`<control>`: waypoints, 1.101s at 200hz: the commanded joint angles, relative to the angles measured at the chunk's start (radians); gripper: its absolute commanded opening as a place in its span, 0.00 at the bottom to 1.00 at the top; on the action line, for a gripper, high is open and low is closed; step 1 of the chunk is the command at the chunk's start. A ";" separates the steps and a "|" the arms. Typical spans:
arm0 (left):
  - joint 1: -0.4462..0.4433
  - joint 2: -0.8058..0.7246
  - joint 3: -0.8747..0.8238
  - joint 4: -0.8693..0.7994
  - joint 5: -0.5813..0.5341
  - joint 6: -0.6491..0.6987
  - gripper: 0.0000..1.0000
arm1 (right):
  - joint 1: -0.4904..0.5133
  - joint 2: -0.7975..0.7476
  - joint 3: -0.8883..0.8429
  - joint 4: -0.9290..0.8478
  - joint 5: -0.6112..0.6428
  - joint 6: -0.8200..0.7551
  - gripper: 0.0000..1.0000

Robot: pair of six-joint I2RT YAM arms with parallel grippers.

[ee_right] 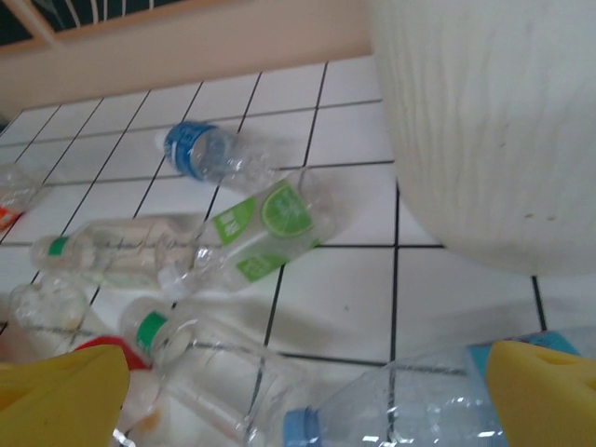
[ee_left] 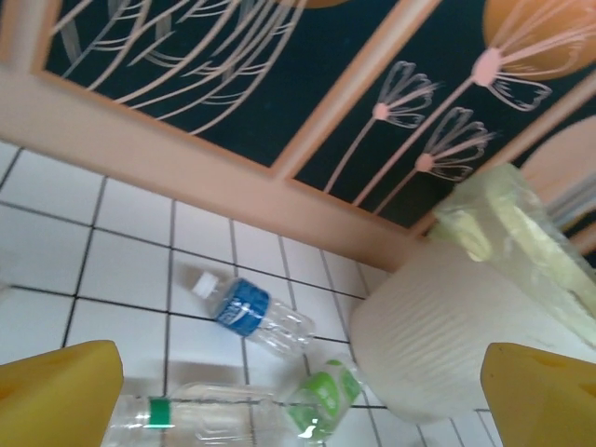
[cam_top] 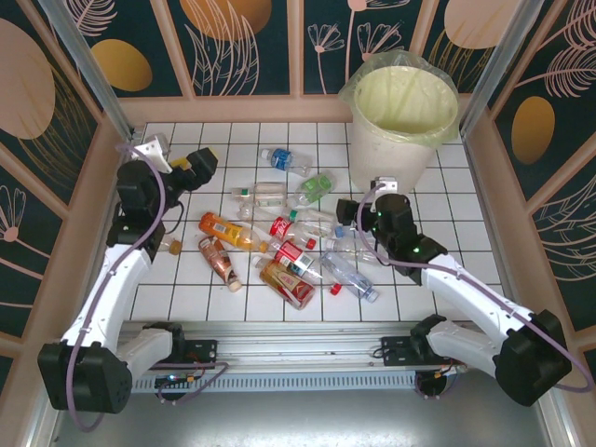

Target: Put the plastic bottles in the bin

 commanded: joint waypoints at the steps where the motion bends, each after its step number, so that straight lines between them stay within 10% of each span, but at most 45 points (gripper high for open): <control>1: -0.004 0.030 0.052 -0.134 0.170 0.096 0.99 | 0.065 -0.002 0.103 -0.121 -0.035 0.003 0.99; 102: -0.005 -0.048 -0.015 -0.093 0.261 0.168 0.99 | 0.322 0.140 0.328 -0.620 -0.143 -0.044 0.77; 220: -0.005 -0.086 -0.035 -0.068 0.291 0.157 0.99 | 0.426 0.307 0.278 -0.678 -0.175 0.012 0.48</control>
